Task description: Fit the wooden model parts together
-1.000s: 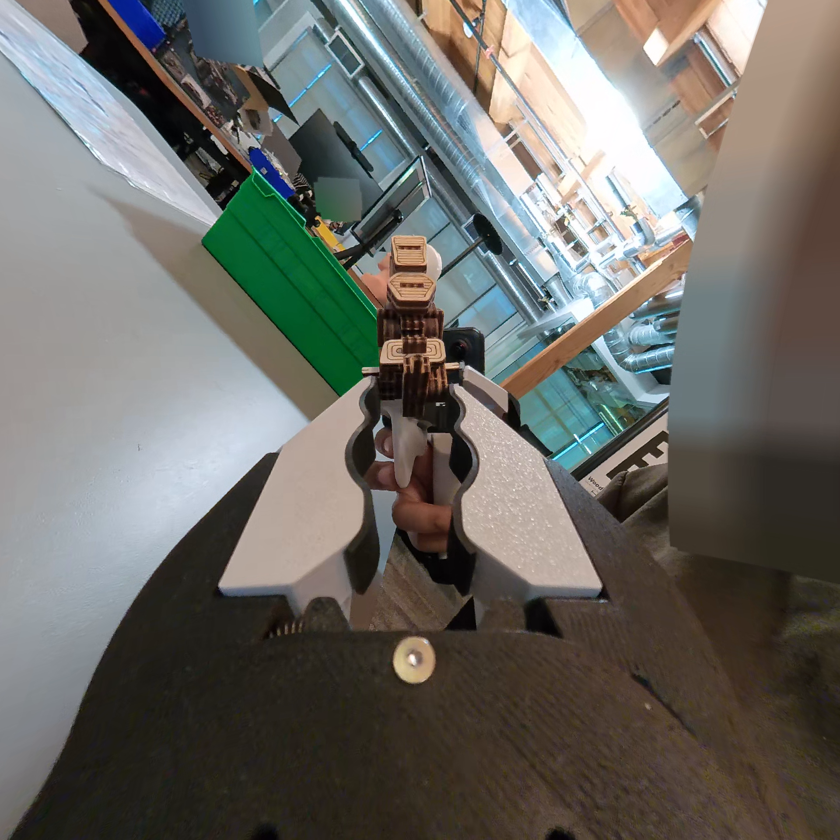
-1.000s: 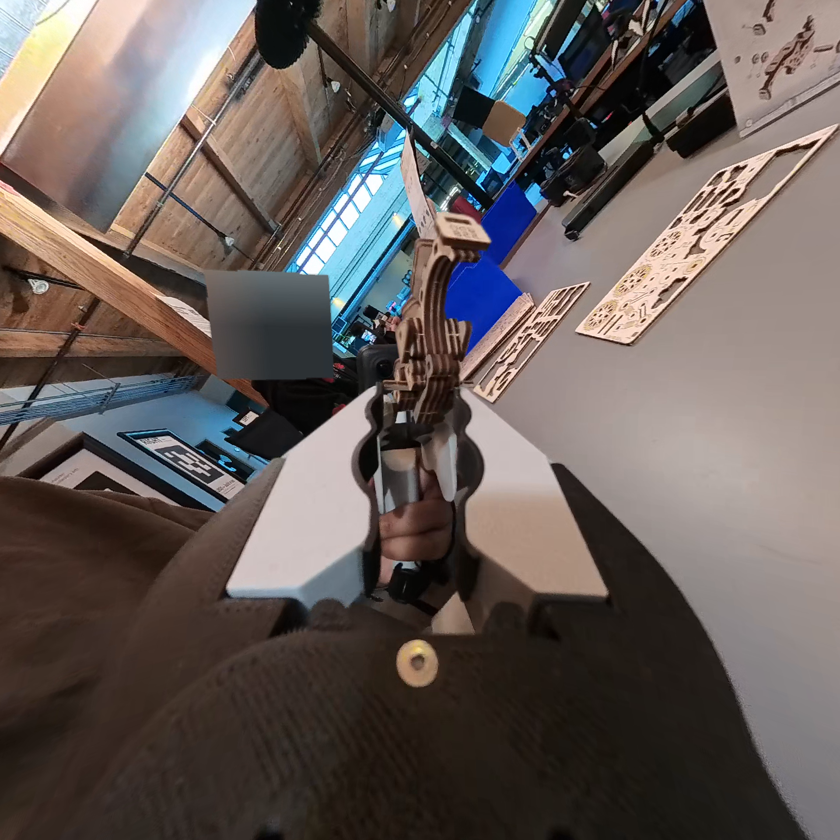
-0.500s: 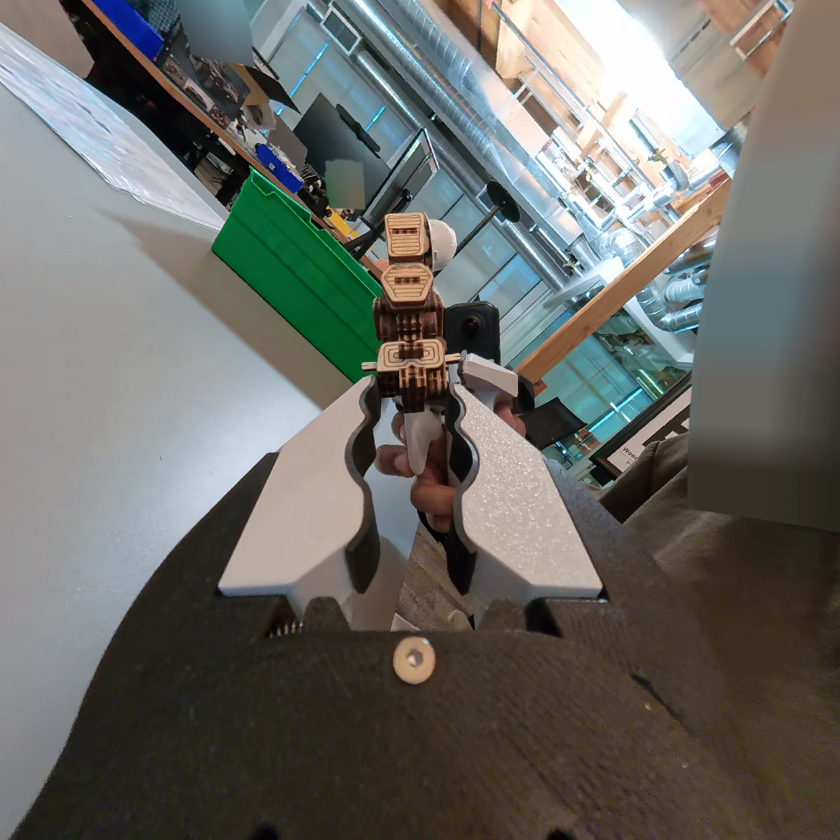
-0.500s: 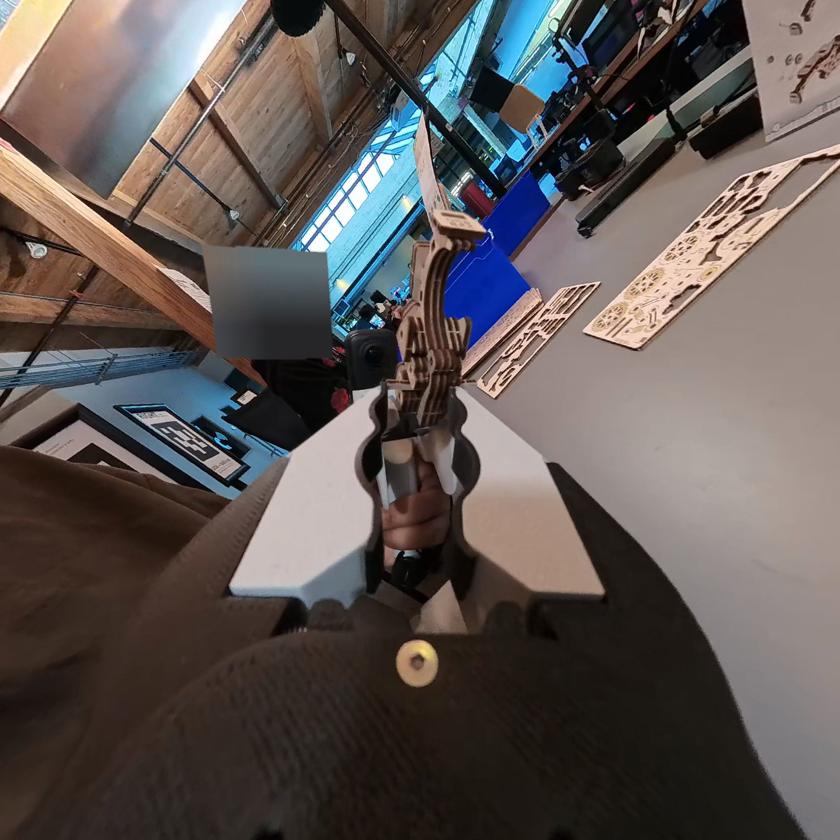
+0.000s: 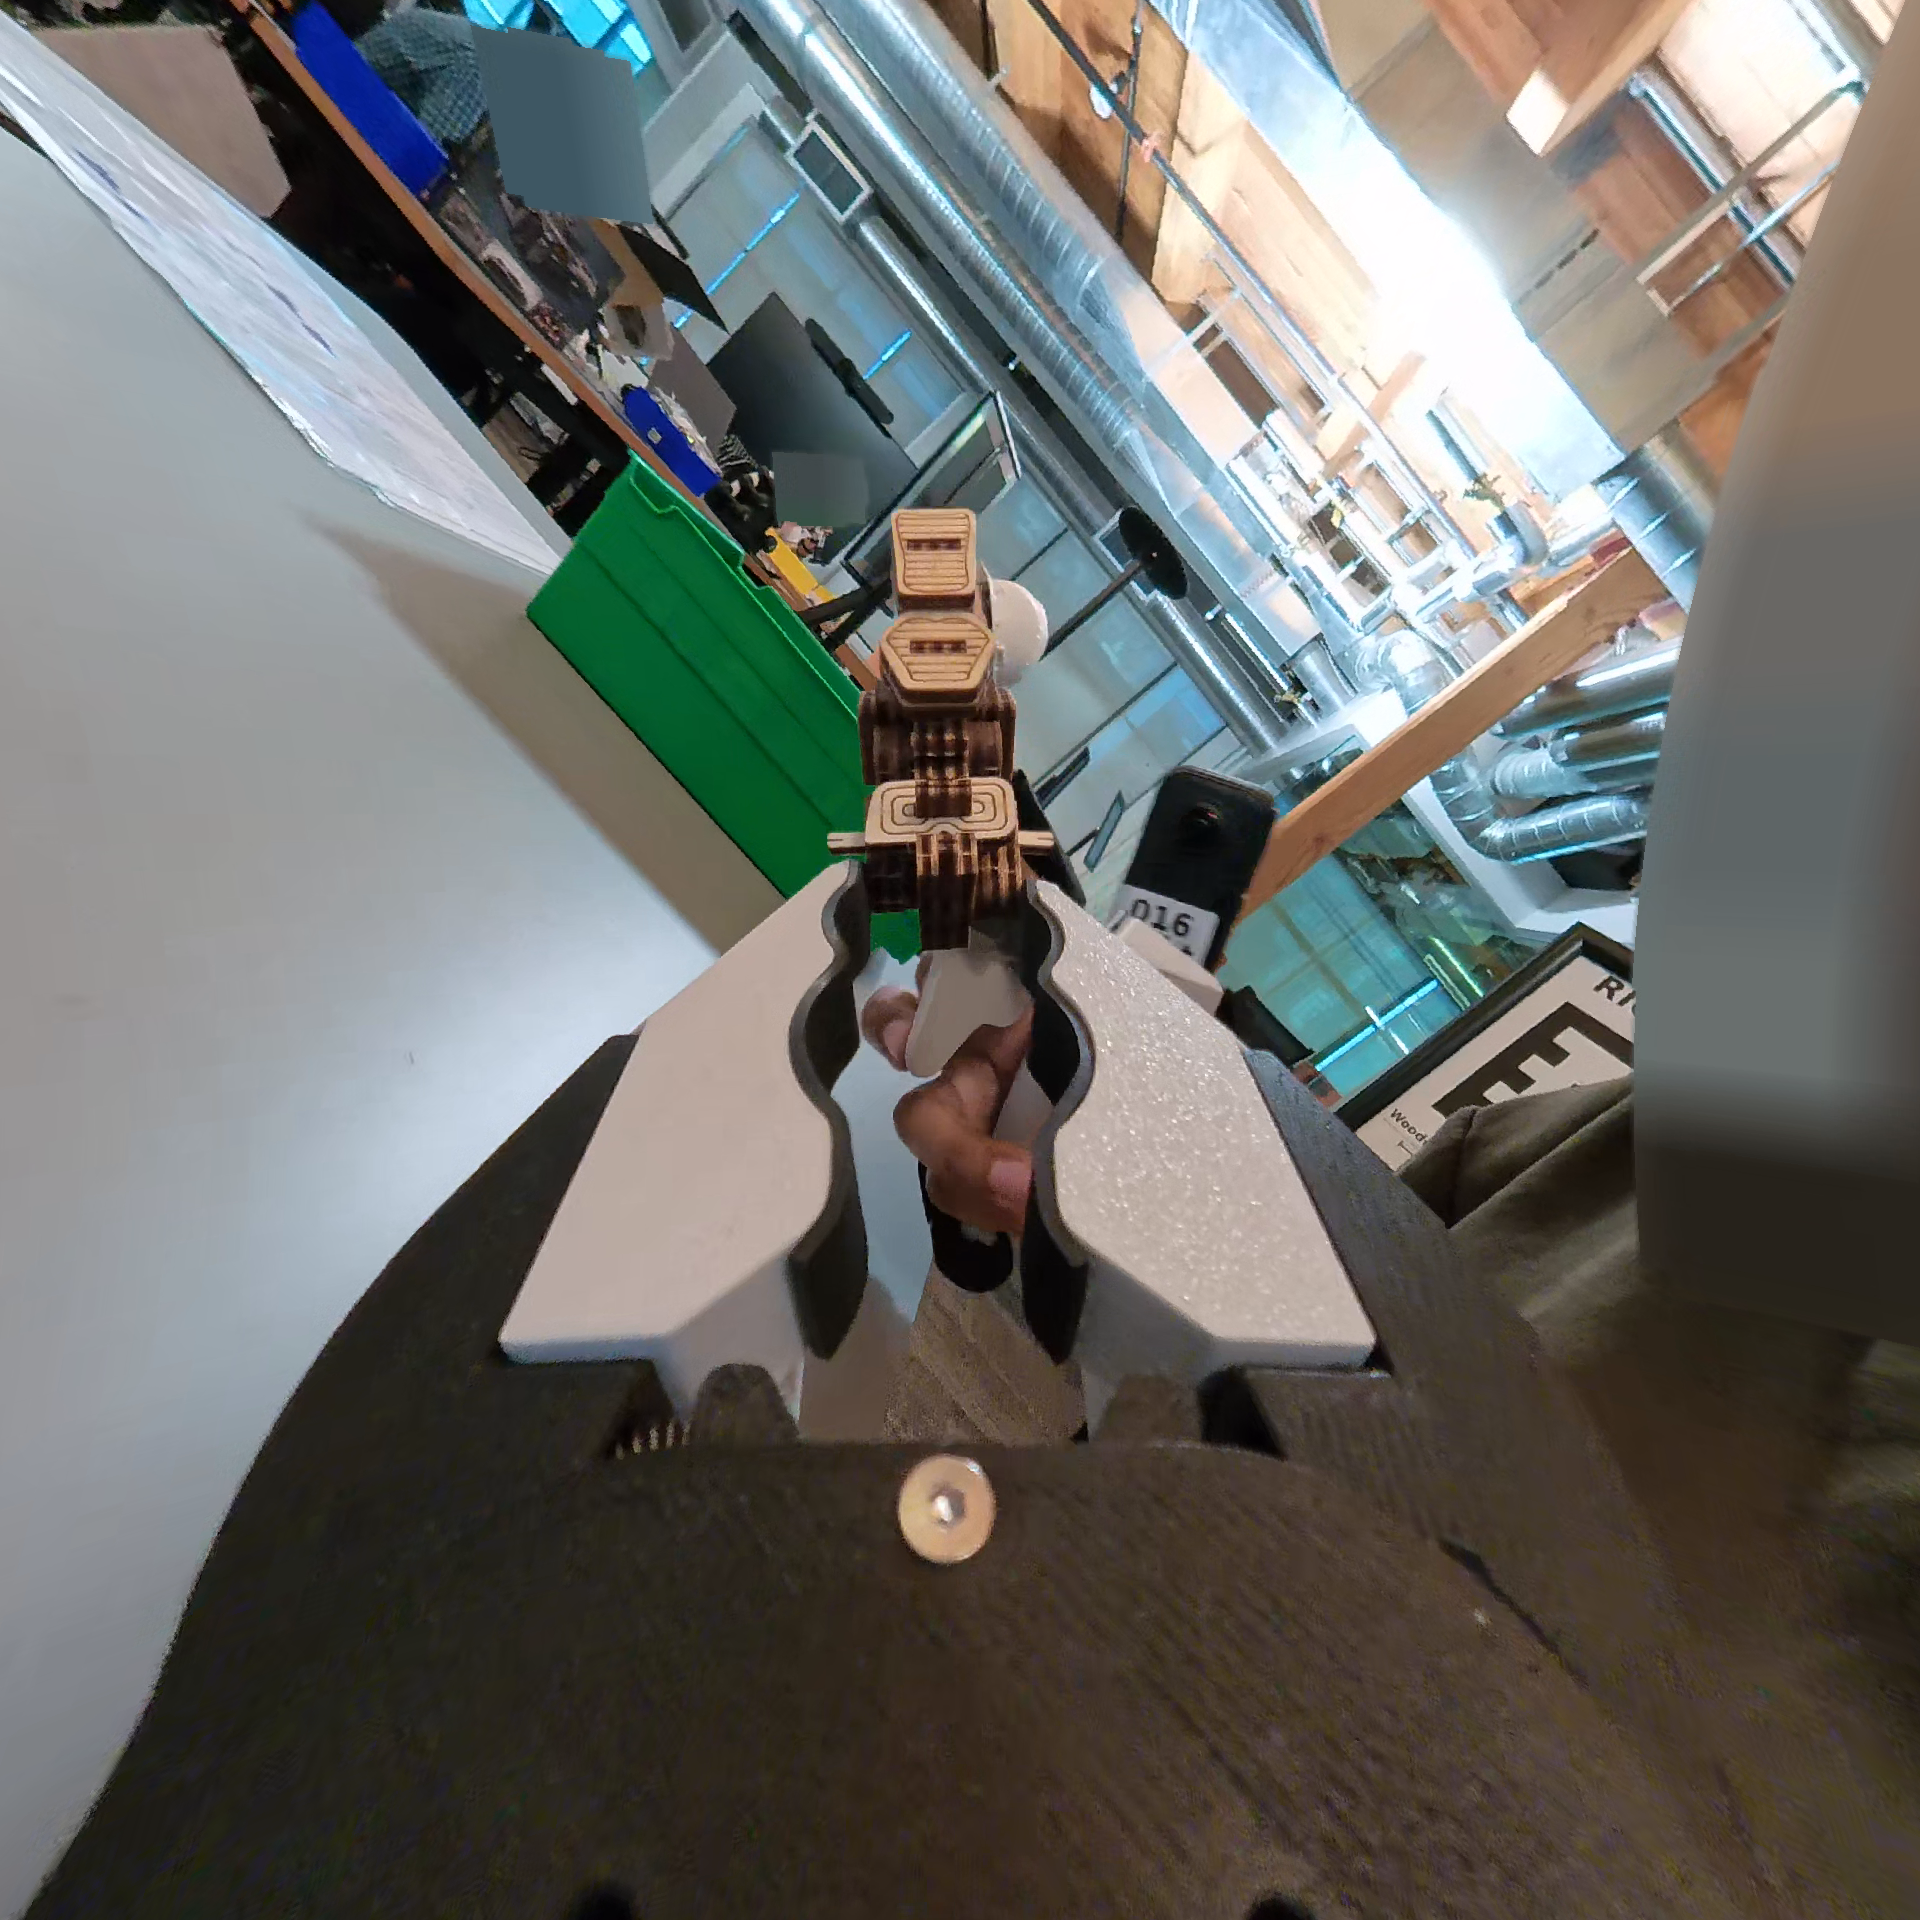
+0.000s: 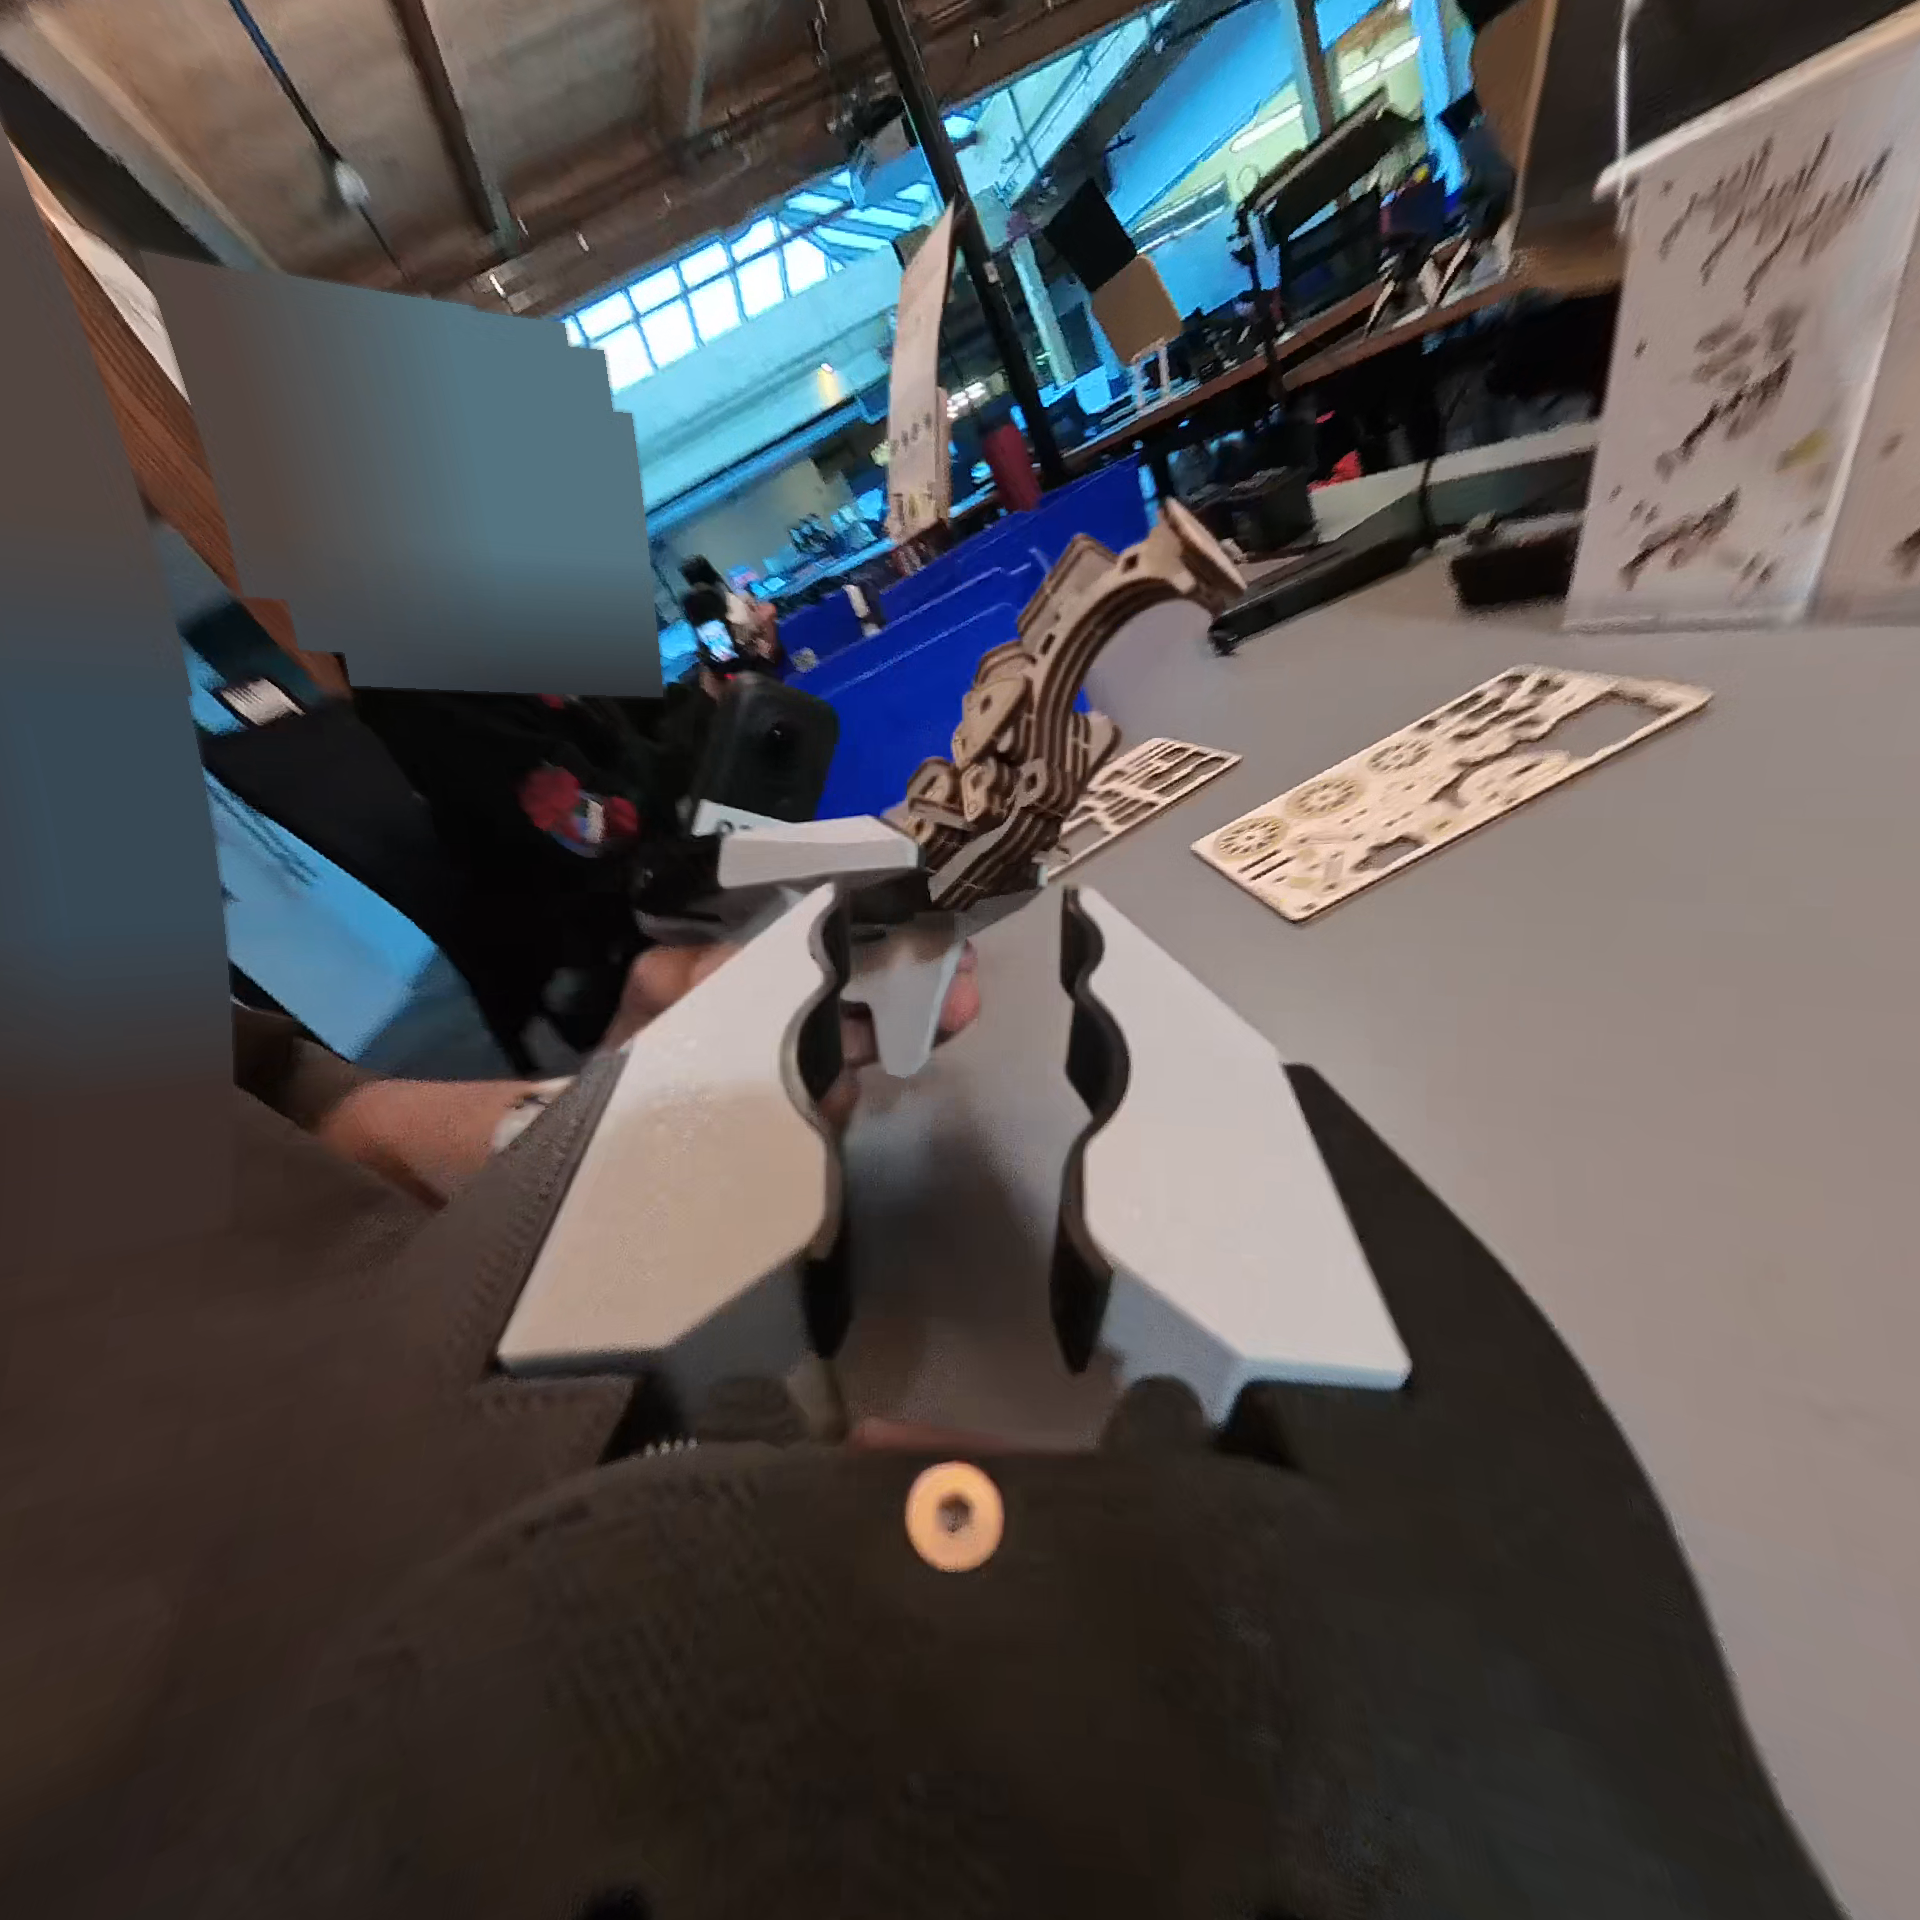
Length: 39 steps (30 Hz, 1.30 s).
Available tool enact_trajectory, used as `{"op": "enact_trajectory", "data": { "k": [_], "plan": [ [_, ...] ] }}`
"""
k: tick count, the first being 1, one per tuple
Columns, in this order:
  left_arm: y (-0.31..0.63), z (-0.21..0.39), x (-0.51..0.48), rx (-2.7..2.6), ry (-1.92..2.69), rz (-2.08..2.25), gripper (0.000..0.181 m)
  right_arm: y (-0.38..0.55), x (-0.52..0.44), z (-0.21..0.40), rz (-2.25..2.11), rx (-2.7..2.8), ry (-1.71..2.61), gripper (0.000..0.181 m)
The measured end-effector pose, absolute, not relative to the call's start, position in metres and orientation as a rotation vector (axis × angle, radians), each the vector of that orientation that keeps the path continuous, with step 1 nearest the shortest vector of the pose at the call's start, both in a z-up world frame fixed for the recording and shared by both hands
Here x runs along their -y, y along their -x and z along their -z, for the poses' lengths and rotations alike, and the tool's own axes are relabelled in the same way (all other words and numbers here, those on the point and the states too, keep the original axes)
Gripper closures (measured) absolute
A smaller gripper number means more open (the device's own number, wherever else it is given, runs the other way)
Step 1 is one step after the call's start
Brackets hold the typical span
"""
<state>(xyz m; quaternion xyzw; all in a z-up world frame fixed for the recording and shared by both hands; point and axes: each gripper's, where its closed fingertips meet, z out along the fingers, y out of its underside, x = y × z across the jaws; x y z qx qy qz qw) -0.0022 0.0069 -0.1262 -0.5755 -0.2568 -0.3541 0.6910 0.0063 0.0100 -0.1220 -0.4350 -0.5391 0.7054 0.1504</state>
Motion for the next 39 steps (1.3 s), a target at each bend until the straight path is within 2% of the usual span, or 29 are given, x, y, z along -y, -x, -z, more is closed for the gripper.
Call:
{"op": "enact_trajectory", "data": {
  "k": [7,19,26,33,39],
  "plan": [
    [0.017,0.147,-0.009,0.648,1.447,0.544,0.155,-0.009,-0.011,0.117,-1.603,1.572,0.911,0.156],
    [0.034,0.172,-0.004,0.300,1.876,-0.504,0.155,-0.007,-0.008,0.128,-1.556,1.604,0.982,0.164],
    [0.025,0.181,-0.008,0.173,1.965,-0.678,0.154,-0.008,0.008,0.141,-1.419,1.700,0.922,0.166],
    [0.017,0.185,-0.012,0.138,1.987,-0.673,0.154,-0.009,0.006,0.143,-1.210,1.710,0.776,0.170],
    [0.023,0.185,-0.008,0.123,1.992,-0.745,0.154,0.002,-0.032,0.136,-1.453,1.540,1.124,0.164]
  ]
}}
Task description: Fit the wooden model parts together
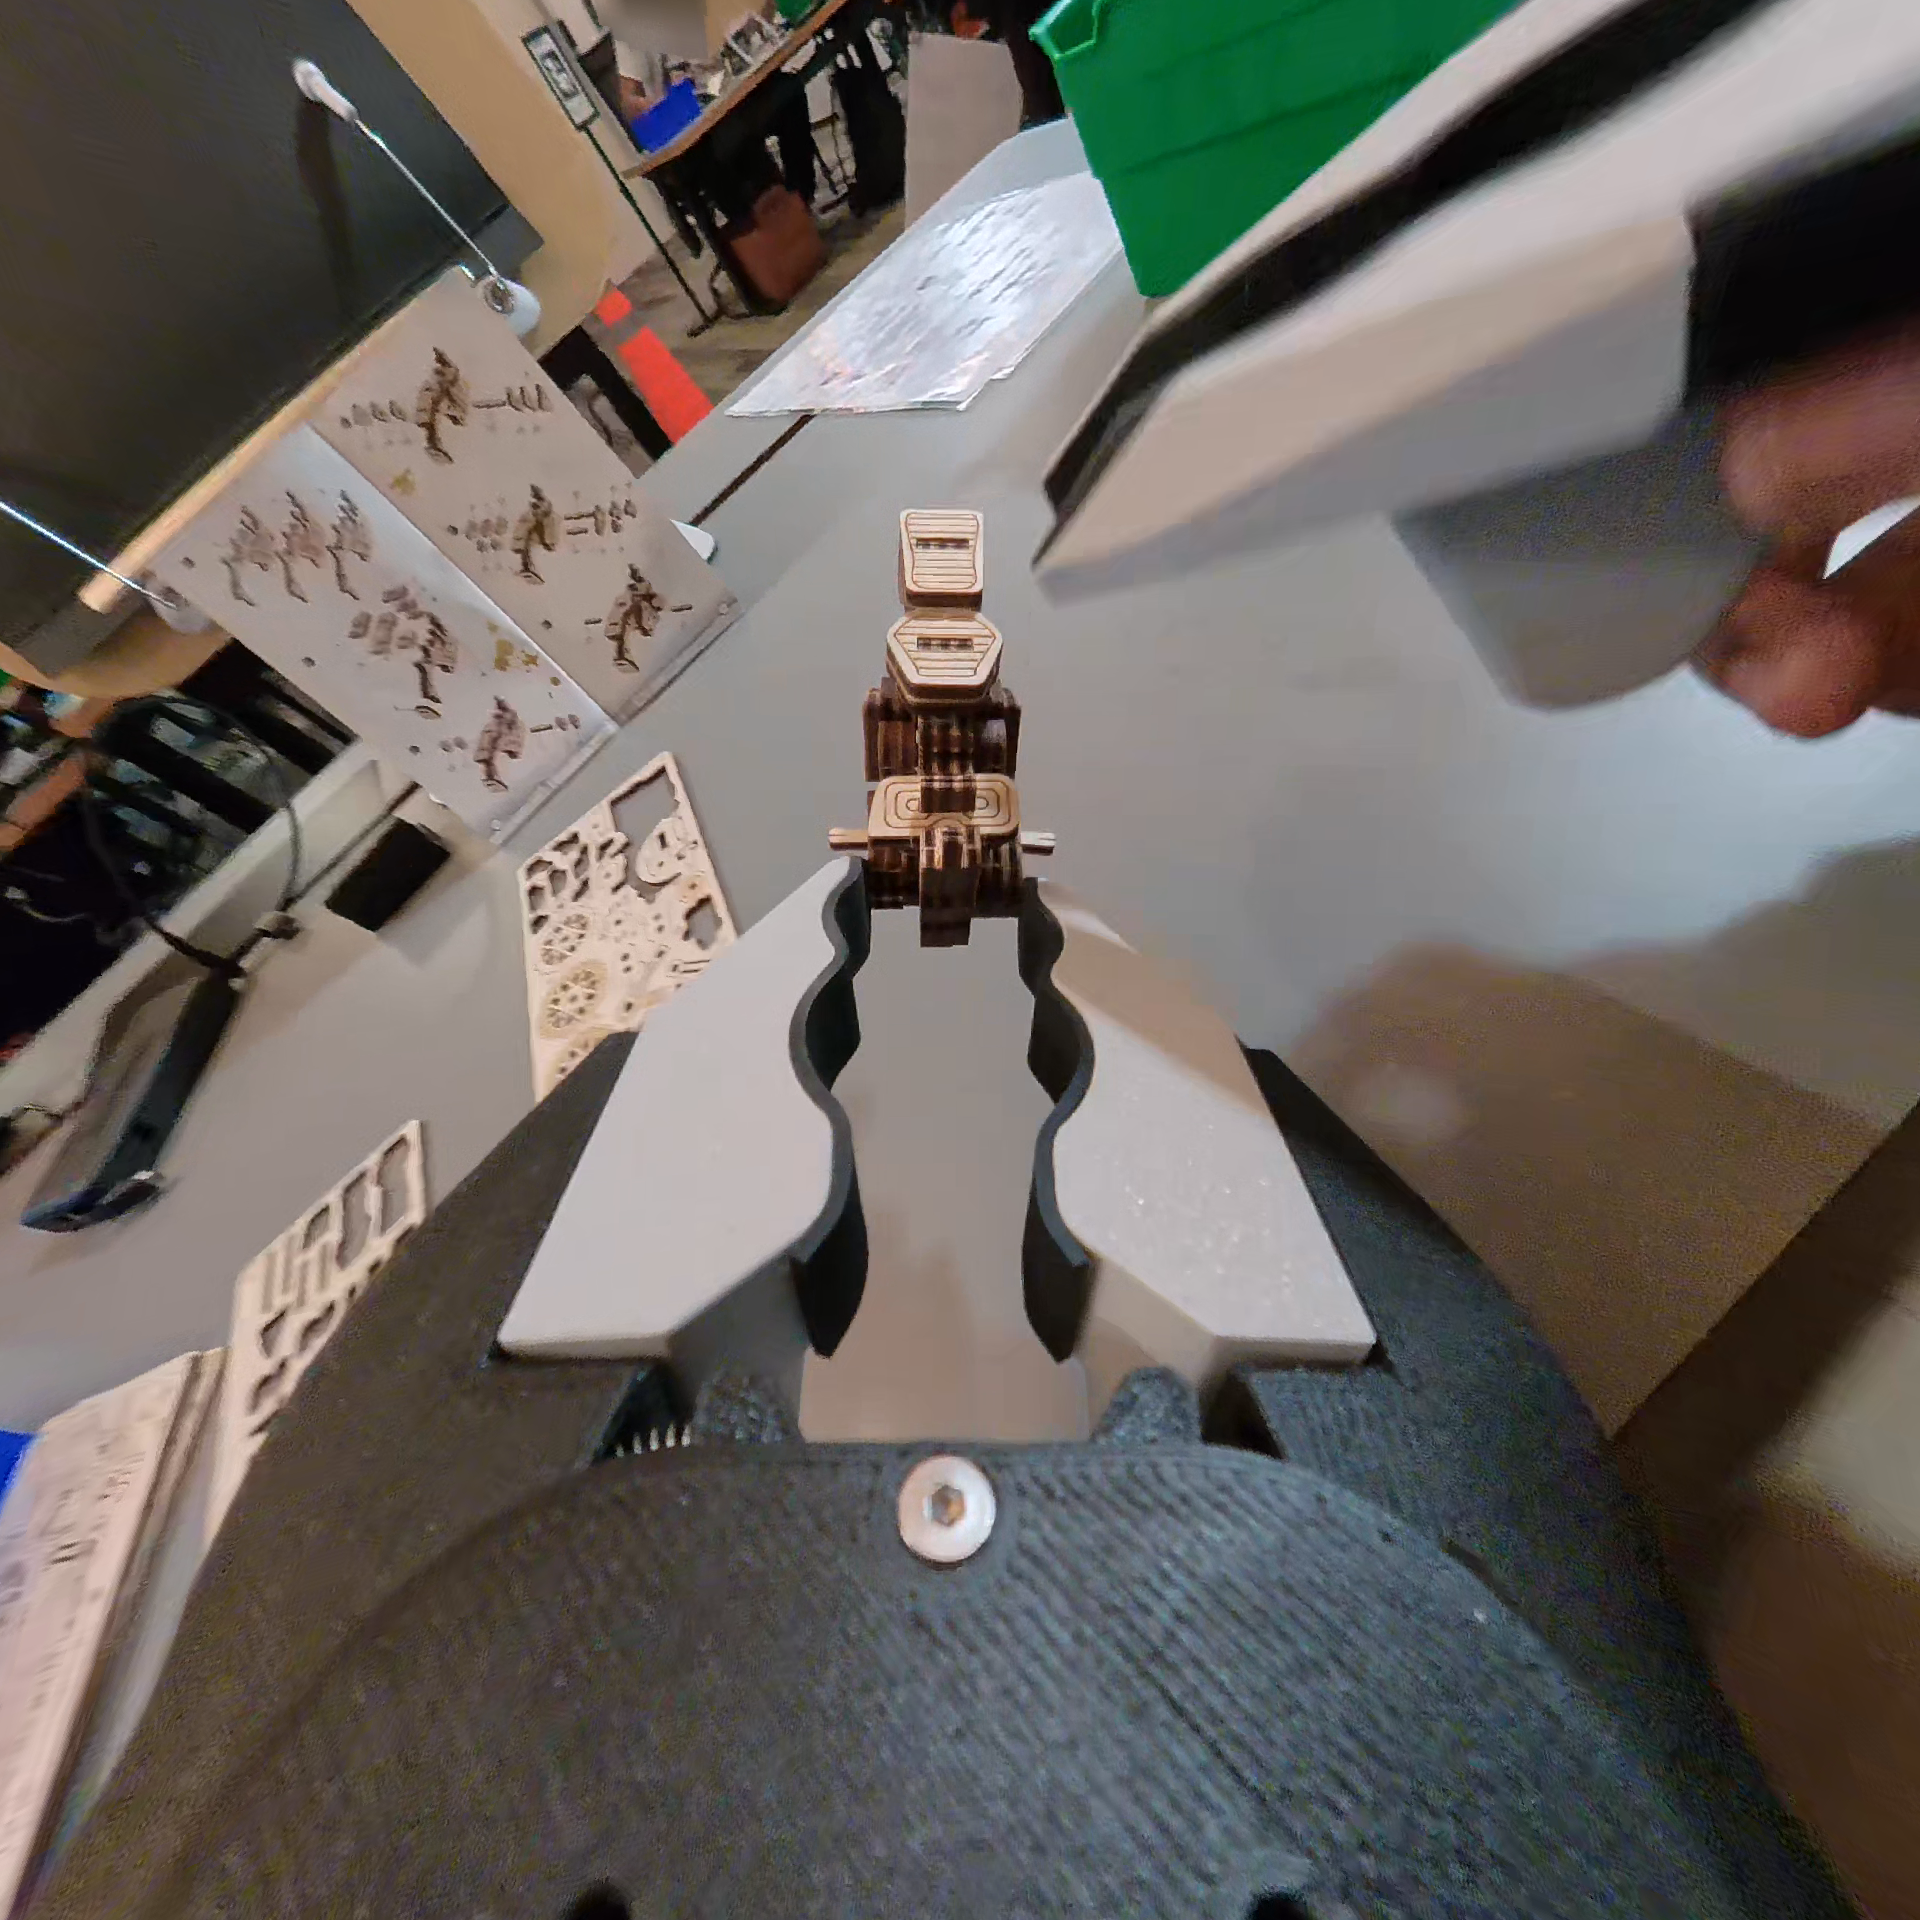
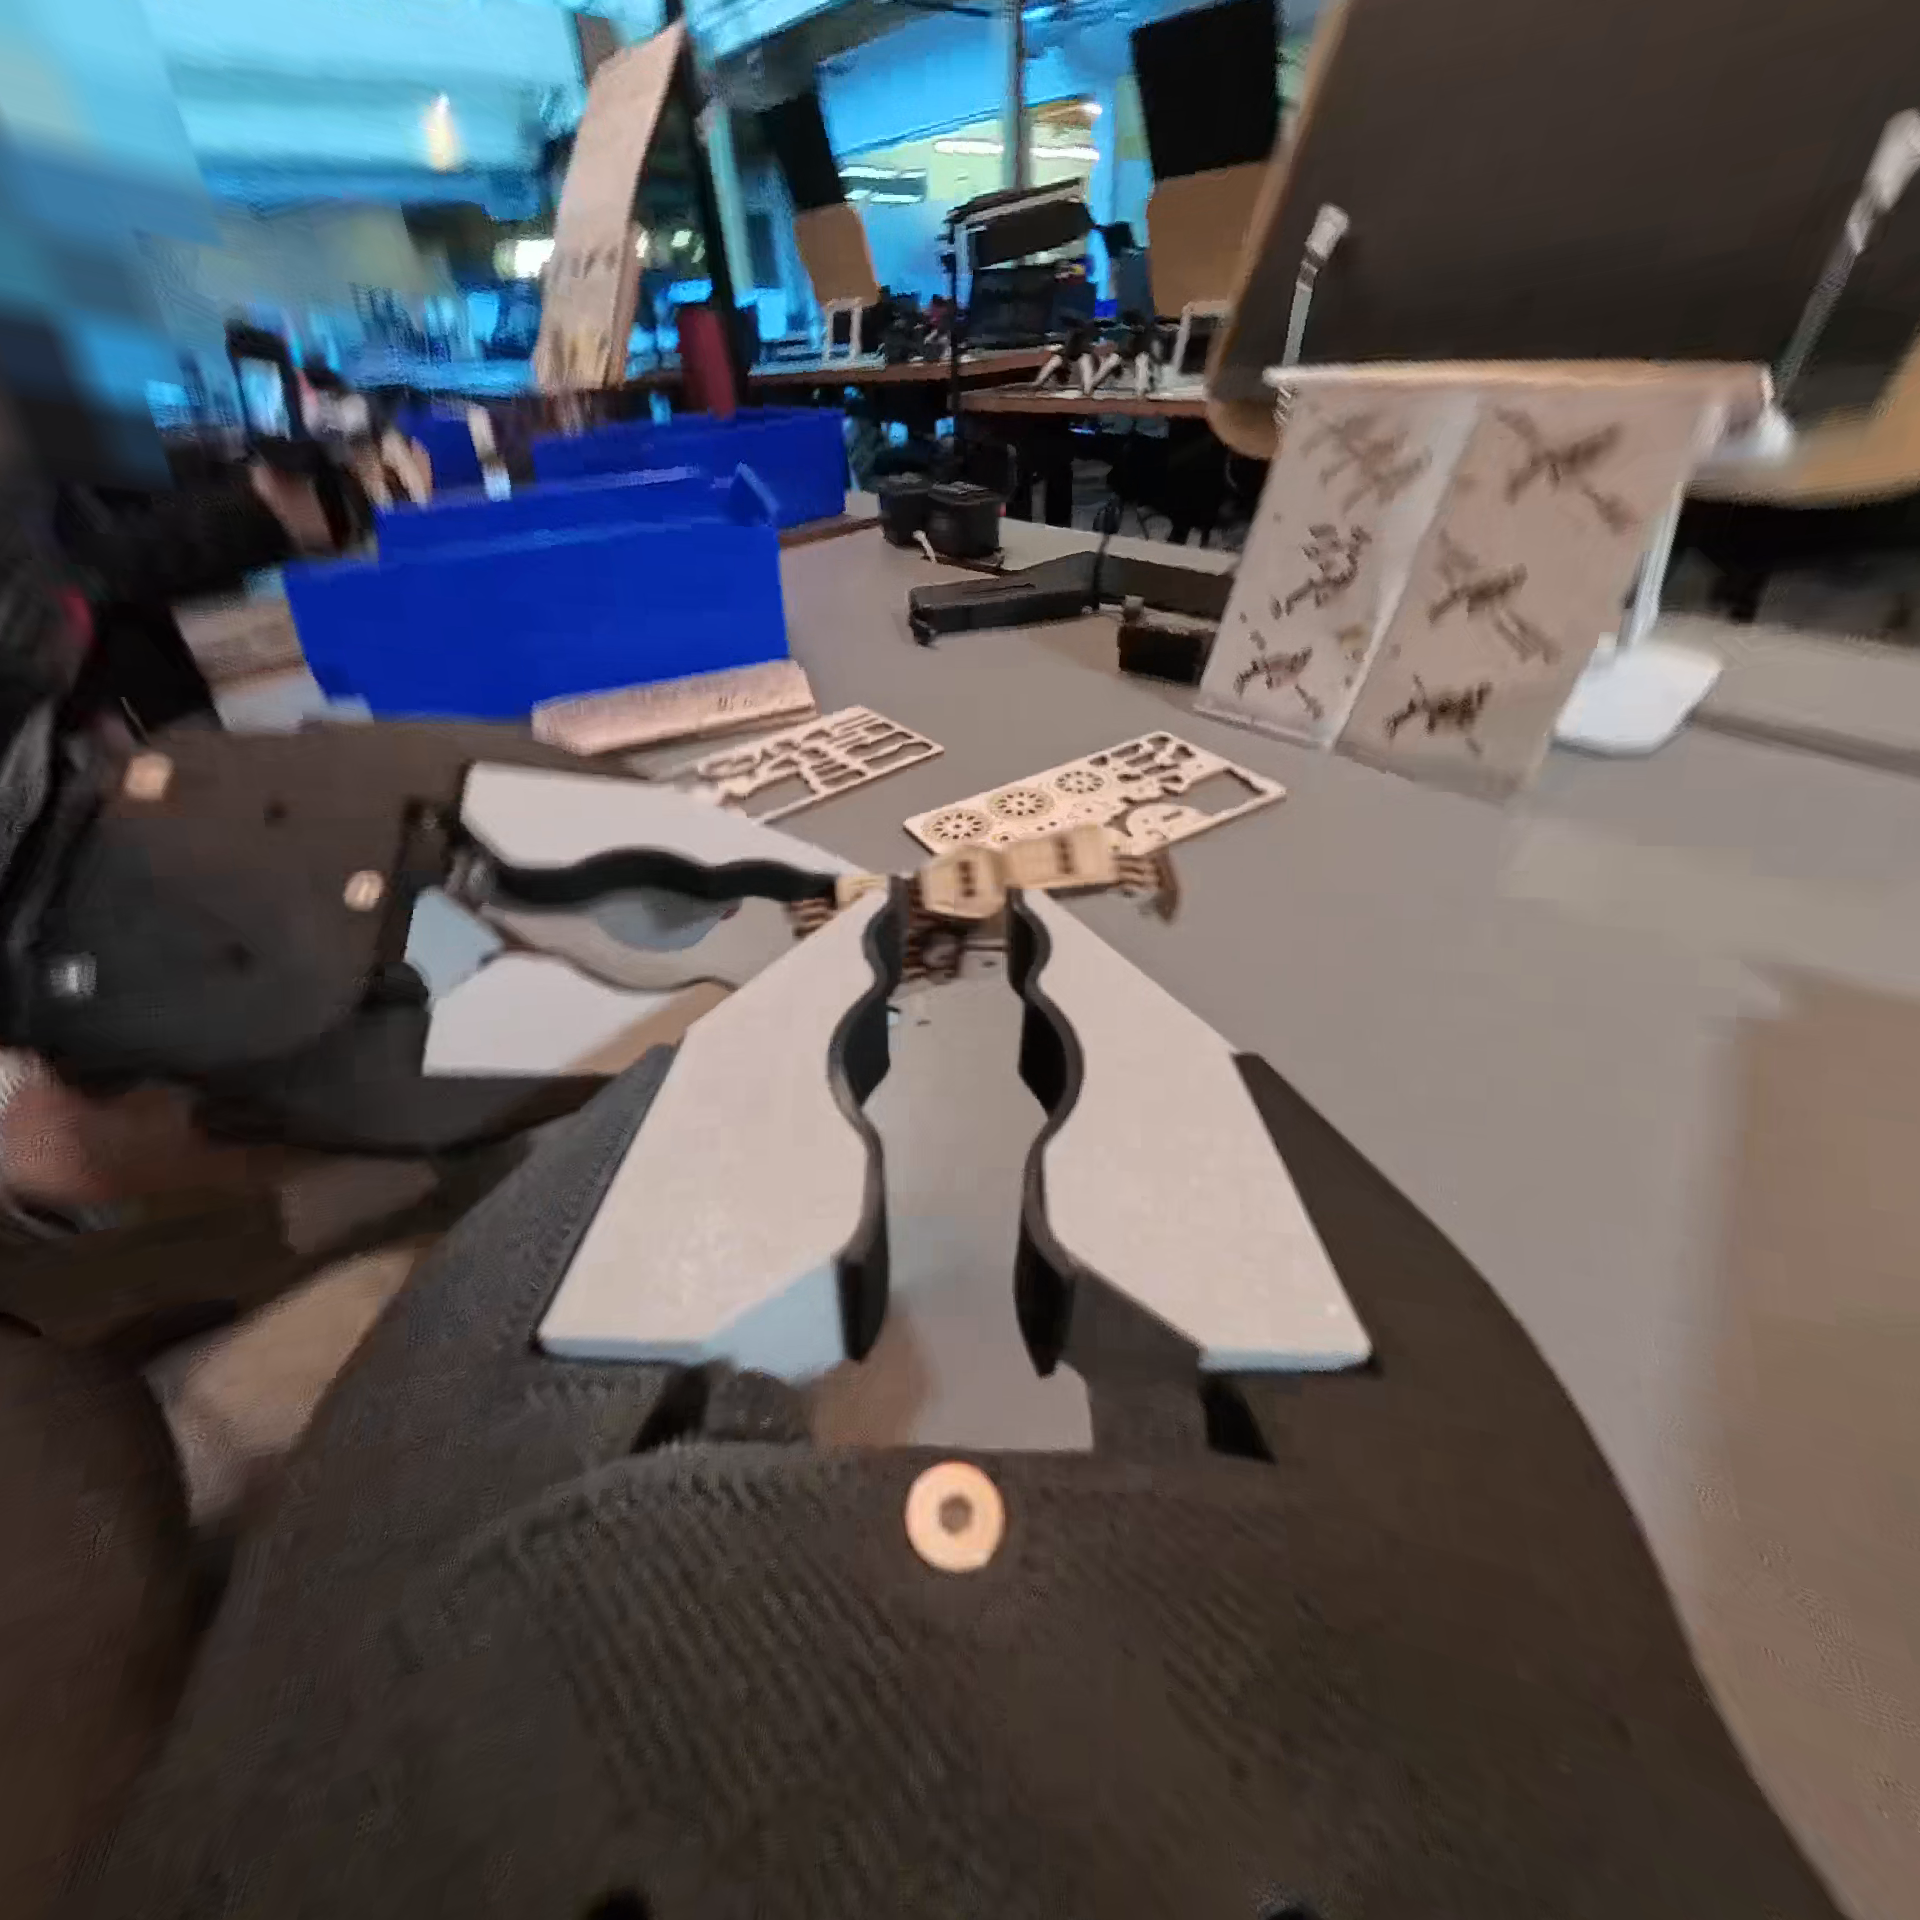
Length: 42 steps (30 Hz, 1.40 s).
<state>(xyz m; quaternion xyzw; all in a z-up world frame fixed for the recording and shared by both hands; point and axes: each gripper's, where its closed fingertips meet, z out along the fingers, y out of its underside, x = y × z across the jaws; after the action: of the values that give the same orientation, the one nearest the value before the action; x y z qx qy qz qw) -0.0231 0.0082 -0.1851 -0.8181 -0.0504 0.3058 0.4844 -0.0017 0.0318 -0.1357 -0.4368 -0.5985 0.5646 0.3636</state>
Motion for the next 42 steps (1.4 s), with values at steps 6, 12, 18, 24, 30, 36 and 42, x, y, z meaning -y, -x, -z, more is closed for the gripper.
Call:
{"op": "enact_trajectory", "data": {
  "k": [6,12,18,24,30,36,42],
  "plan": [
    [0.023,0.188,-0.009,-0.068,2.012,-1.014,0.155,0.007,-0.051,0.144,-2.009,1.244,1.709,0.150],
    [0.022,0.189,-0.010,-0.190,2.010,-1.180,0.154,0.010,-0.057,0.163,-2.187,1.031,1.986,0.145],
    [0.015,0.189,-0.014,-0.365,1.964,-1.367,0.154,0.010,-0.057,0.169,-2.258,0.955,2.074,0.149],
    [0.007,0.188,-0.018,-0.456,1.910,-1.456,0.153,0.009,-0.059,0.170,-2.335,0.883,2.111,0.165],
    [0.009,0.183,-0.018,-0.450,1.832,-1.502,0.153,0.009,-0.058,0.164,-2.364,0.930,2.057,0.166],
    [0.013,0.181,-0.014,-0.367,1.823,-1.463,0.142,0.010,-0.065,0.158,-2.301,1.015,1.964,0.168],
    [0.019,0.198,-0.009,-0.170,1.958,-1.158,0.137,0.011,-0.076,0.150,-2.295,1.042,1.886,0.168]
  ]
}}
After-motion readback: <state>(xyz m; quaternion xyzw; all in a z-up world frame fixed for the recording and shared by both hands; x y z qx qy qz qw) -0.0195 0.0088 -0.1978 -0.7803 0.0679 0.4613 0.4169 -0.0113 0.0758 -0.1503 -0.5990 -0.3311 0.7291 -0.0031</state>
